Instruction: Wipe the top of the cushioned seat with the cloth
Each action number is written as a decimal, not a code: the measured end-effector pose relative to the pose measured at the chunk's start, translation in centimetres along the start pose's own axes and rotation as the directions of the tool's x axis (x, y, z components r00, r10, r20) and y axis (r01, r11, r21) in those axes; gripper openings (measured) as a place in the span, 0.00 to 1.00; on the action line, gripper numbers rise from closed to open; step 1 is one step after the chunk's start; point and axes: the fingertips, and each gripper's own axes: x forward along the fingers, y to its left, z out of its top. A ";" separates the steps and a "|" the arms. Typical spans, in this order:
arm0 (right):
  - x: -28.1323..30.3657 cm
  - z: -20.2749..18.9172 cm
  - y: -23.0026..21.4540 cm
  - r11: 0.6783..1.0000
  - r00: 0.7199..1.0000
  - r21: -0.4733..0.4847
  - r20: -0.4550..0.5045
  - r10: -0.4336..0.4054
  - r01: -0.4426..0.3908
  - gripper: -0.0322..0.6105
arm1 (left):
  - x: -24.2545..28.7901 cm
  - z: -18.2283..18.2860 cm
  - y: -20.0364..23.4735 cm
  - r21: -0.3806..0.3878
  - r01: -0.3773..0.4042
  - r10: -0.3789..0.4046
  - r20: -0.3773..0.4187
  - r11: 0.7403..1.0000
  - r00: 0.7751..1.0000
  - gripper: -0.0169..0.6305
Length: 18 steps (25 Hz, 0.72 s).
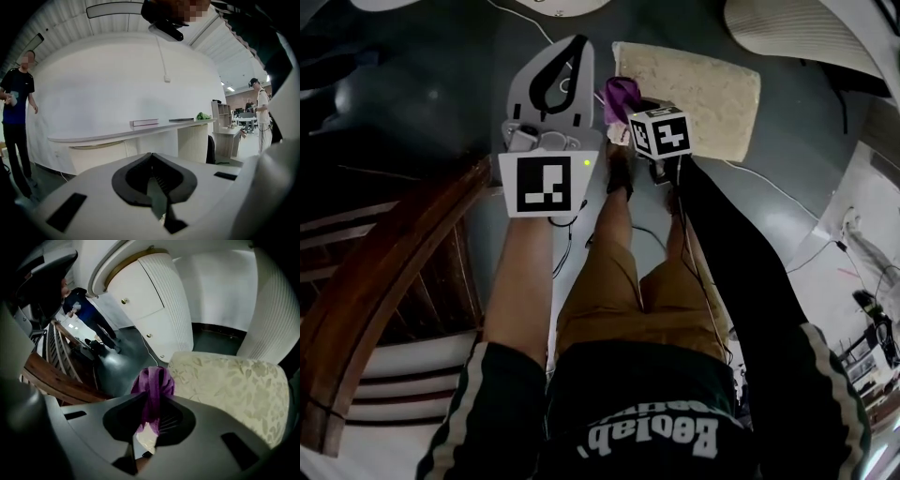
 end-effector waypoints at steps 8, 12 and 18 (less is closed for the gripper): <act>-2.0 -0.1 -1.5 0.999 0.999 -0.006 -0.005 -0.046 0.046 0.14 | 0.0 0.3 -0.6 0.004 0.011 -0.011 0.009 1.000 1.000 0.05; -2.6 -1.7 -4.0 0.999 0.999 0.018 0.000 -0.039 0.039 0.14 | 0.8 1.0 -2.2 0.009 0.025 -0.025 0.008 1.000 1.000 0.05; -6.4 -2.8 -9.2 0.992 0.992 0.016 -0.001 -0.123 0.123 0.14 | 2.0 1.6 -5.3 0.015 0.039 -0.040 0.021 0.999 0.999 0.05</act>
